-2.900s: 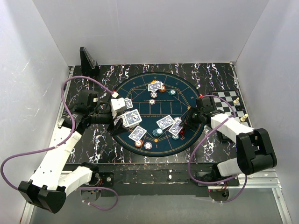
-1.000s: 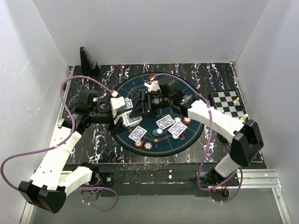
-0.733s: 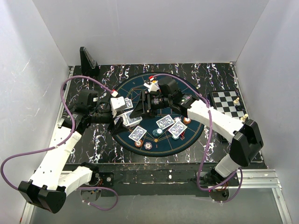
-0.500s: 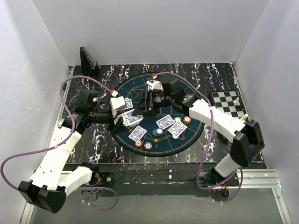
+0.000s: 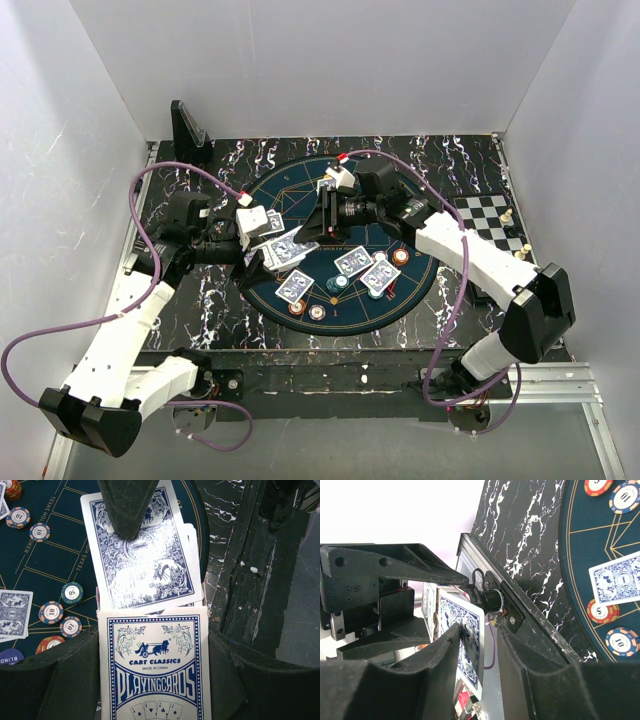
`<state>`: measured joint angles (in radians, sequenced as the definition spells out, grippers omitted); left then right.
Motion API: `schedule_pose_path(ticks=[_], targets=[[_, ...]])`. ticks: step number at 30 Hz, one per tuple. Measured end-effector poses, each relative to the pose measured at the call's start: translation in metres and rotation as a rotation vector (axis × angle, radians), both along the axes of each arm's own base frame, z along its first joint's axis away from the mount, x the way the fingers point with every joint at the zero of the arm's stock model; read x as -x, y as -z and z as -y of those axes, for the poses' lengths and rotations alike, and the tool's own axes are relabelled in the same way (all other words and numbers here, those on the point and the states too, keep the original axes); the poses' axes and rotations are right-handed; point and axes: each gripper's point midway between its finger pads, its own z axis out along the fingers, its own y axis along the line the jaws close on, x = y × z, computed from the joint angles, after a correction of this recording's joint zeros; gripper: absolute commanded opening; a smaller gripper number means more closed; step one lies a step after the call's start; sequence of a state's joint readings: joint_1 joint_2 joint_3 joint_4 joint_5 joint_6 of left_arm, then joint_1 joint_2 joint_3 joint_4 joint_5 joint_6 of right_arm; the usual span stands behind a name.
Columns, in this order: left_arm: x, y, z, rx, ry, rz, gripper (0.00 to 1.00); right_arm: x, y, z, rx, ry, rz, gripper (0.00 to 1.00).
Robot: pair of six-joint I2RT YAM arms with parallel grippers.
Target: Distribute texas hold em gaming equipment
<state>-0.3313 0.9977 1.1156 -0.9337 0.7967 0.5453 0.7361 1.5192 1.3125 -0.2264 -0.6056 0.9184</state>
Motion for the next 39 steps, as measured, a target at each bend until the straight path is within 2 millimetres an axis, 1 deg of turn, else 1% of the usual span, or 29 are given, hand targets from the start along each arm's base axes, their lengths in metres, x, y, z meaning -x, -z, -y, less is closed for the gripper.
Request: schedule_pose_path(ticks=[5,9,13,16,18,22,29,32,35,37,39], targets=[[0.0,0.0,0.0,0.0,0.0,0.002,0.03,-0.002,-0.006,0.012,0.012,0.023,0.026,0.25],[0.001,-0.001,0.0,0.002,0.0,0.005,0.02,-0.006,-0.012,0.023,0.017,0.05,0.046,0.21],[0.001,-0.002,0.0,0.002,0.0,0.008,0.02,-0.009,-0.011,0.028,0.033,0.061,0.054,0.18],[0.001,-0.002,0.0,0.002,0.0,0.008,0.02,-0.009,-0.012,0.031,0.05,0.063,0.06,0.08],[0.001,-0.002,0.0,0.002,0.0,0.008,0.02,-0.011,-0.017,0.032,0.051,0.066,0.075,0.02],[0.001,-0.002,0.0,0.004,0.0,0.011,0.02,-0.019,-0.036,0.038,0.042,0.081,0.118,0.01],[0.003,-0.006,-0.001,0.009,0.0,0.026,0.02,-0.039,-0.073,0.055,0.028,0.139,0.22,0.01],[0.004,-0.006,-0.001,0.011,0.0,0.032,0.02,-0.044,-0.083,0.064,0.044,0.163,0.278,0.01],[0.006,-0.006,-0.002,0.013,-0.001,0.035,0.02,-0.055,-0.085,0.071,0.097,0.198,0.357,0.01],[0.007,-0.007,-0.002,0.017,-0.003,0.035,0.02,-0.066,-0.079,0.076,0.154,0.222,0.395,0.01],[0.009,-0.009,-0.002,0.021,-0.006,0.036,0.02,-0.087,-0.069,0.077,0.235,0.249,0.434,0.01]])
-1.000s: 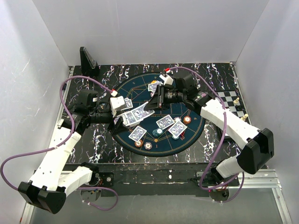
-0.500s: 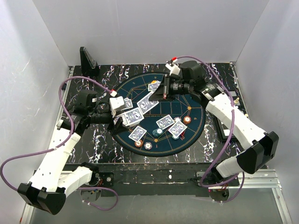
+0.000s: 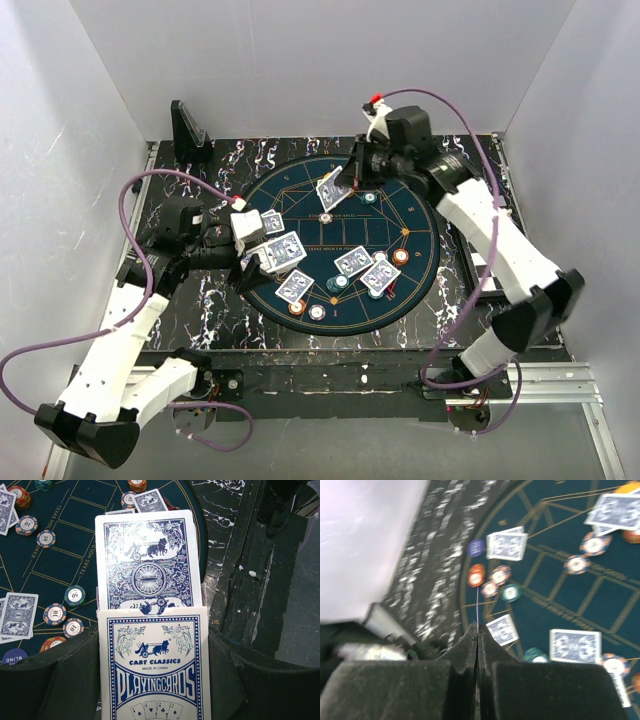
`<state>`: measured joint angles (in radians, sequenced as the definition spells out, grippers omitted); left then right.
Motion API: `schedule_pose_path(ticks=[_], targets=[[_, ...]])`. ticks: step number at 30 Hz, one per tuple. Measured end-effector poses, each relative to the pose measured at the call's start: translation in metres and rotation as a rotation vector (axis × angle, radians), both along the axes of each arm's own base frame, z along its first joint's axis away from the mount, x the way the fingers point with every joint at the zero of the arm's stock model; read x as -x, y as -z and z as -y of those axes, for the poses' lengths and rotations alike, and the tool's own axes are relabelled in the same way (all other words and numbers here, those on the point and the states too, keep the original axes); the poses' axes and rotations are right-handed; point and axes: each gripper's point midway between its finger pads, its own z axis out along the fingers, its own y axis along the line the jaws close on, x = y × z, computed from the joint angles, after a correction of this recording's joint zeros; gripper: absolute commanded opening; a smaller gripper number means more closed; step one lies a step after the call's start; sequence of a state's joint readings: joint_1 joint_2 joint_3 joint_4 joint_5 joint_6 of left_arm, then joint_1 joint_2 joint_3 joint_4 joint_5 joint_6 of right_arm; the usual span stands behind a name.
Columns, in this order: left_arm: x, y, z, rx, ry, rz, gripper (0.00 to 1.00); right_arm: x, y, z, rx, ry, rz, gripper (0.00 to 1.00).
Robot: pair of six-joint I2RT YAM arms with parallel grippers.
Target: Distribute texas hold em gaming equipment
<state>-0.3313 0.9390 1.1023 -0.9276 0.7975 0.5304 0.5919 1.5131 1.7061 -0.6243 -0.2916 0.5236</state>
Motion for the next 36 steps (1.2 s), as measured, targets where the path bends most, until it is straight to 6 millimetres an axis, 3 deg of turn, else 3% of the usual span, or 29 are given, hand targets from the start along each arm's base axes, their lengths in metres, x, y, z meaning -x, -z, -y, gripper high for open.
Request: schedule_pose_path(ticks=[2,5,9,12,19,23,29,36], targets=[[0.002,-0.002,0.0,0.005,-0.004,0.0,0.02,-0.025,0.022,-0.003,0.093,0.041,0.025,0.01],[0.004,-0.004,-0.001,0.012,-0.008,0.002,0.02,-0.059,0.076,-0.007,0.267,0.083,0.025,0.01],[0.008,-0.007,-0.002,0.018,-0.012,-0.004,0.02,-0.084,0.151,-0.014,0.511,0.088,0.035,0.01],[0.011,-0.011,-0.002,0.025,-0.015,0.003,0.02,-0.097,0.181,-0.021,0.683,0.083,0.119,0.01],[0.018,-0.016,-0.004,0.03,-0.018,0.003,0.02,-0.117,0.195,-0.07,0.93,0.046,0.466,0.01],[0.02,-0.018,-0.005,0.031,-0.021,-0.001,0.02,-0.124,0.215,-0.093,1.021,0.029,0.59,0.01],[0.024,-0.017,-0.006,0.027,-0.021,-0.01,0.02,-0.145,0.245,-0.093,1.149,0.07,0.68,0.01],[0.024,-0.017,-0.006,0.026,-0.021,-0.013,0.02,-0.143,0.254,-0.095,1.145,0.088,0.668,0.01]])
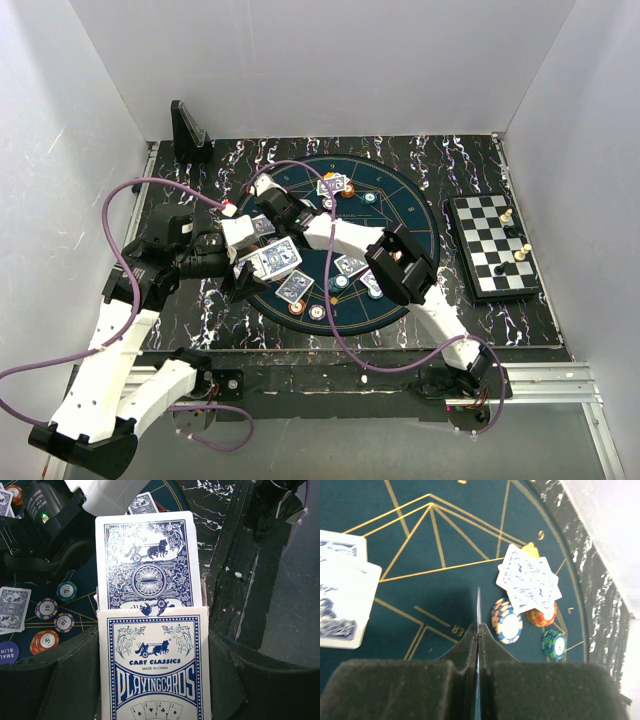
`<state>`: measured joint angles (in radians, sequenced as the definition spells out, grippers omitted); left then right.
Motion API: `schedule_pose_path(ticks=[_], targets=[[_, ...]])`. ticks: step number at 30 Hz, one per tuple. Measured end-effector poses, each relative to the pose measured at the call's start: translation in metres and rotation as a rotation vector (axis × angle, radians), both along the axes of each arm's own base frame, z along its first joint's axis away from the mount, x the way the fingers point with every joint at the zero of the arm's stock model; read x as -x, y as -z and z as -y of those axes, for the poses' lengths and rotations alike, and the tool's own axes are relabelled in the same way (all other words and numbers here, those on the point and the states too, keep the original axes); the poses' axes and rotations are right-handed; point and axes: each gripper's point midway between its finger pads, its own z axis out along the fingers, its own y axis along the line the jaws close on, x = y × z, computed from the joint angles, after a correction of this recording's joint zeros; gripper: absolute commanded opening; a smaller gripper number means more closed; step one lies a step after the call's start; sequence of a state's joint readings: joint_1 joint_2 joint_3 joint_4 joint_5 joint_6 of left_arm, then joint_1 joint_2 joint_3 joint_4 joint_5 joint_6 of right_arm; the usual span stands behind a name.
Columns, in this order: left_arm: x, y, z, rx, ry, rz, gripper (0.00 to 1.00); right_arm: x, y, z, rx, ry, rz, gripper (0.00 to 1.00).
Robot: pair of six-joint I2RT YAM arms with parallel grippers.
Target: Distribute texas hold em gaming equipment
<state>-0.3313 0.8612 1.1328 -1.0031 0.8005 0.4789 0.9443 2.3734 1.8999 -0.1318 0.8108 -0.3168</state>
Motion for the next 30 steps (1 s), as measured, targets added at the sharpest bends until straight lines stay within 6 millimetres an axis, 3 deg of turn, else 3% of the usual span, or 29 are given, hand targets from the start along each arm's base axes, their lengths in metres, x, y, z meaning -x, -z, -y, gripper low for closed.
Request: schedule_pose_path(ticks=[10,14,25,30], targets=[[0.0,0.0,0.0,0.0,0.0,0.001,0.03,0.05,0.034,-0.032,-0.084,-0.064,-0.17,0.01],[0.0,0.0,0.0,0.0,0.0,0.001,0.03,0.063,0.044,-0.039,-0.13,-0.073,-0.238,0.08],[0.0,0.0,0.0,0.0,0.001,0.001,0.03,0.067,0.053,-0.026,-0.178,-0.034,-0.283,0.11],[0.0,0.0,0.0,0.001,0.0,0.001,0.04,0.058,0.052,-0.015,-0.188,-0.014,-0.29,0.12]])
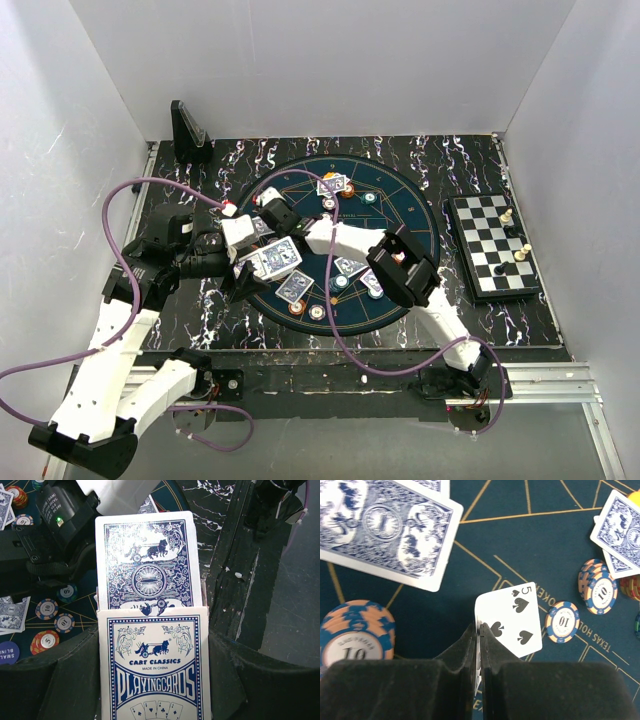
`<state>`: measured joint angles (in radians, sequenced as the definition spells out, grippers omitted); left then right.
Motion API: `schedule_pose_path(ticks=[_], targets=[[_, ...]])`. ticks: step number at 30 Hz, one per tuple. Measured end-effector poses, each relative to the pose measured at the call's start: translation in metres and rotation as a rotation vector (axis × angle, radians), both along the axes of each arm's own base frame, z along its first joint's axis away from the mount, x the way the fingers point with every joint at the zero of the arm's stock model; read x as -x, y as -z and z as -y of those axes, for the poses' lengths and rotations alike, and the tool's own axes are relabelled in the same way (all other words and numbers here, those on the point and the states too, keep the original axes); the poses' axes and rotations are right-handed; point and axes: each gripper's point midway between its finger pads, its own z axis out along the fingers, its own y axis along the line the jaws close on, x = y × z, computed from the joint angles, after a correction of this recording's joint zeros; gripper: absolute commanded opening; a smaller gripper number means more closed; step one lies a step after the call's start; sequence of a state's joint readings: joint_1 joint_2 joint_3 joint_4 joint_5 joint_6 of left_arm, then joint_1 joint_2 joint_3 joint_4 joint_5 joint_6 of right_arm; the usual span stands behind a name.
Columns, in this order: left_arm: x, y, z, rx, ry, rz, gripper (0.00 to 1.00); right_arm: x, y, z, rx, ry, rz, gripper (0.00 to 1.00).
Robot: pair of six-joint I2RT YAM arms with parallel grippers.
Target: Distribute texas hold em gaming equipment
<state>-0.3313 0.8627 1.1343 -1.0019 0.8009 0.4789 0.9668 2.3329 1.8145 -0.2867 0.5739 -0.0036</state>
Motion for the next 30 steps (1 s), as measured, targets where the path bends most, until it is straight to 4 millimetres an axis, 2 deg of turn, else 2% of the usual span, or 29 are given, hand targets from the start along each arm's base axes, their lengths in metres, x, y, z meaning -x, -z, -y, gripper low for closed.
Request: schedule_pose_path(ticks=[4,8,10,13,15,23,30], targets=[[0.0,0.0,0.0,0.0,0.0,0.0,0.04,-0.011,0.0,0.011,0.005,0.024,0.002,0.14],[0.0,0.0,0.0,0.0,0.0,0.0,0.04,-0.014,0.001,0.014,0.001,0.028,-0.007,0.2],[0.0,0.0,0.0,0.0,0.0,-0.001,0.04,-0.014,0.001,0.013,-0.012,0.029,-0.018,0.29],[-0.001,0.001,0.0,-0.001,0.0,-0.003,0.04,-0.012,0.0,0.012,-0.038,0.028,-0.039,0.5],[-0.001,0.001,0.0,-0.001,0.0,-0.005,0.04,-0.011,-0.002,0.011,-0.056,0.027,-0.057,0.57],[-0.001,0.001,0.0,-0.002,0.0,-0.006,0.04,0.005,-0.005,0.004,-0.109,-0.019,-0.144,0.65],[-0.001,0.001,0.0,-0.002,0.0,-0.005,0.05,0.019,-0.008,0.007,-0.127,-0.031,-0.208,0.65]])
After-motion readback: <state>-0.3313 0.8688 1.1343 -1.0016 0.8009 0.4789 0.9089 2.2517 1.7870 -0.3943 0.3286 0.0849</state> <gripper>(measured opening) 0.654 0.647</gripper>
